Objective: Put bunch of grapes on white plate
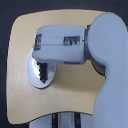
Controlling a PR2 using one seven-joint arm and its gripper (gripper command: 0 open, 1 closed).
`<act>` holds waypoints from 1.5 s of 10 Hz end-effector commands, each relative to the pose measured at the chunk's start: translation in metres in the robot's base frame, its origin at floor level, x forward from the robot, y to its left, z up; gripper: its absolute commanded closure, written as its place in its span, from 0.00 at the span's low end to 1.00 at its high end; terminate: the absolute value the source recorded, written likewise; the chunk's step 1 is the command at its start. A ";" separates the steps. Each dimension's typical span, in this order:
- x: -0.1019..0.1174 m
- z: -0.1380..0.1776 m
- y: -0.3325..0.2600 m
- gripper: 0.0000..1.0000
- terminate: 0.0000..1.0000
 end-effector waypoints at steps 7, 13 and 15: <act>-0.001 0.028 0.002 0.00 0.00; 0.052 0.131 0.007 0.00 0.00; 0.067 0.157 0.005 0.00 0.00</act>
